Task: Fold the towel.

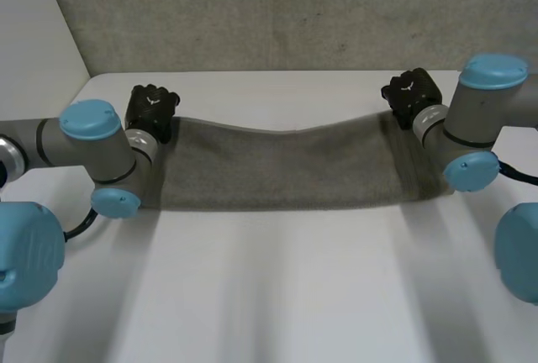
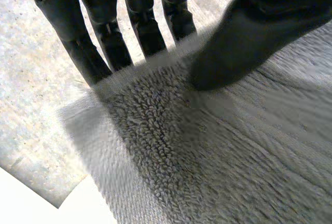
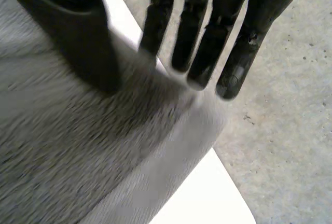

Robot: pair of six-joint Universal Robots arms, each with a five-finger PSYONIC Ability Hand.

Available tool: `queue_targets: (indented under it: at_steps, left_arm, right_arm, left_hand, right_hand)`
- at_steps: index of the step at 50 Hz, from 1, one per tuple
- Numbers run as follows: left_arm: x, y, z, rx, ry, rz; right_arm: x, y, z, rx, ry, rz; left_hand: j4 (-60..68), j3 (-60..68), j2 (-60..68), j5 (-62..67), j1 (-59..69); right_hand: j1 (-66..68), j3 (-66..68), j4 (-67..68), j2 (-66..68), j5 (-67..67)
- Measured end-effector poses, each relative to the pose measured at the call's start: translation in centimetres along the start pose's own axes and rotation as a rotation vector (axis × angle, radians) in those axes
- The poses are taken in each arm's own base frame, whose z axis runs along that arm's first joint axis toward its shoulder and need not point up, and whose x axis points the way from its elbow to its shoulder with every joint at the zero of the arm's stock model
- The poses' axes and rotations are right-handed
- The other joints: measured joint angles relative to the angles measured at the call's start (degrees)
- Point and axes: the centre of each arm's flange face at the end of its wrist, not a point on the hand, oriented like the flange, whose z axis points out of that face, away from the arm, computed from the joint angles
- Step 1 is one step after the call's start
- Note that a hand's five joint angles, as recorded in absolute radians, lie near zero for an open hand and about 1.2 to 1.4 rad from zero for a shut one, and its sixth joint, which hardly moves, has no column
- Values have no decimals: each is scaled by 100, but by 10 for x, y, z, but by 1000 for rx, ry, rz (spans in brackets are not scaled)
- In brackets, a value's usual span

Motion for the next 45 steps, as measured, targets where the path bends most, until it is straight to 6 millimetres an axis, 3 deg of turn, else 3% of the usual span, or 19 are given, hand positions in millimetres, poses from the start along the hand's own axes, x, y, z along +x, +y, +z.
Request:
queue_targets:
  at_steps: [1,2,3,4,6,8,12,19,26,31,37,44,45]
  left_arm:
    - [0,1,0,-1,0,0]
    - [1,3,0,-6,2,-1]
    - [2,4,0,-9,3,-2]
    - [2,5,-2,-17,5,-4]
    - [3,6,-5,-31,10,-7]
    - [3,5,-8,-41,14,-10]
    - [-2,-4,-18,-53,16,-15]
    - [-21,-31,-49,-70,-1,-21]
    - [-32,-50,-99,-100,-1,-79]
    - [-26,-46,-134,-144,21,-181]
    - [-16,-38,-161,-197,46,-286]
    - [-12,-34,-168,-219,56,-314]
    - [-11,-34,-169,-220,56,-315]
  right_arm:
    - [-1,1,1,-2,2,0]
    - [-3,2,1,-7,5,0]
    - [-3,3,2,-12,8,0]
    - [-5,4,2,-20,13,1]
    - [-7,7,1,-38,18,3]
    - [-9,9,0,-54,19,6]
    - [-10,10,-8,-92,7,13]
    - [-2,-1,-43,-150,-40,39]
    - [-2,-7,-90,-190,-106,82]
    - [-10,9,-110,-228,-157,113]
    - [-12,30,-112,-250,-159,136]
    - [-16,48,-99,-238,-138,140]
    - [-17,51,-97,-236,-135,140]
  left_hand:
    - [-605,-582,-580,-573,-579]
    - [-2001,-1793,-1786,-1772,-1810]
    - [-2511,-2288,-2387,-2374,-2420]
    - [-3856,-3598,-3555,-3692,-3728]
    - [-5529,-5425,-5308,-5424,-5322]
    - [-6068,-6024,-5937,-6098,-5827]
    - [-6121,-6178,-6070,-6309,-5866]
    - [-6121,-6204,-6071,-6311,-5882]
    - [-6122,-6207,-6076,-6315,-5885]
    - [-6122,-6209,-6089,-6314,-5886]
    - [-6122,-6208,-6089,-6314,-5886]
    - [-6122,-6209,-6089,-6314,-5886]
    - [-6122,-6209,-6089,-6314,-5886]
  right_hand:
    - [-458,-455,-449,-473,-485]
    - [-1664,-1668,-1545,-1704,-1691]
    - [-2108,-2124,-2110,-2136,-2271]
    - [-2585,-2618,-2595,-2538,-2754]
    - [-2842,-2862,-2800,-2658,-2916]
    - [-2869,-2862,-2800,-2658,-2917]
    - [-2897,-2862,-2800,-2658,-2916]
    - [-2917,-2862,-2800,-2658,-2916]
    - [-2841,-2838,-2786,-2642,-2870]
    - [-2546,-2589,-2676,-2477,-2455]
    - [-1859,-1868,-1853,-1784,-1741]
    - [-468,-467,-538,-330,-463]
    - [273,266,251,413,333]
